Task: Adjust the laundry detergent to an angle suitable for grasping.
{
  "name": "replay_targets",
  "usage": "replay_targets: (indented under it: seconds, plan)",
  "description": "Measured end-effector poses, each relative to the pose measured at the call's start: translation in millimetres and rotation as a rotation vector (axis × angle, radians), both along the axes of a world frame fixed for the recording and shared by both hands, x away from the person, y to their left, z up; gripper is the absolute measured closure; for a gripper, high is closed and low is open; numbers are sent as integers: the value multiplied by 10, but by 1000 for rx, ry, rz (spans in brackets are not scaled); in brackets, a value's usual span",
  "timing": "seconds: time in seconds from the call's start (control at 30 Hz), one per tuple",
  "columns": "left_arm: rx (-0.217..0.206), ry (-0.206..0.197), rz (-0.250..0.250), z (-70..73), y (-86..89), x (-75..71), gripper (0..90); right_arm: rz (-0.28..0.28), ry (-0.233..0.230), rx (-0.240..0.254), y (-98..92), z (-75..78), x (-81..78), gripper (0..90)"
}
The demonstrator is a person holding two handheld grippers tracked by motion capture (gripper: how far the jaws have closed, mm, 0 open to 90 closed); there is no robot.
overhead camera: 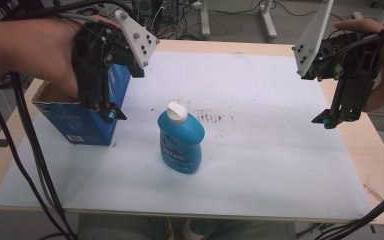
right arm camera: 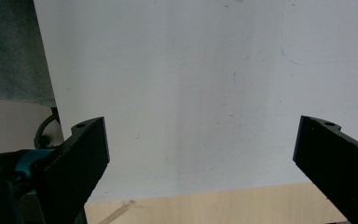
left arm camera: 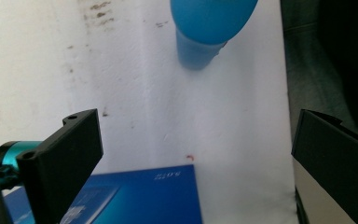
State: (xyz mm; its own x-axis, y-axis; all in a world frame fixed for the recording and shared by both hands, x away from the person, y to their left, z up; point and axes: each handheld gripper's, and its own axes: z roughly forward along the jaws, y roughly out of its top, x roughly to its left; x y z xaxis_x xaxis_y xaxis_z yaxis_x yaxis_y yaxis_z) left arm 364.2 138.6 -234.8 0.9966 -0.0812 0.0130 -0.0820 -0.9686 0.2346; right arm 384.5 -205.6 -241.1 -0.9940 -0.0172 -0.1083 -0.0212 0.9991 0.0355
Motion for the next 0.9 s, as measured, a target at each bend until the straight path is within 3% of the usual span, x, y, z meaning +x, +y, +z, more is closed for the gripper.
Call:
replay_targets:
  seconds: [0.17,0.4,0.9]
  plan:
    - [36,14,53,63,-10,36,18,4,3,0,21,-2,14,25]
    - [81,18,74,117,-39,54,18,9,9,-4,39,-7,27,25]
    - [116,47,122,72,-63,180,18,2,9,-10,15,8,44,25]
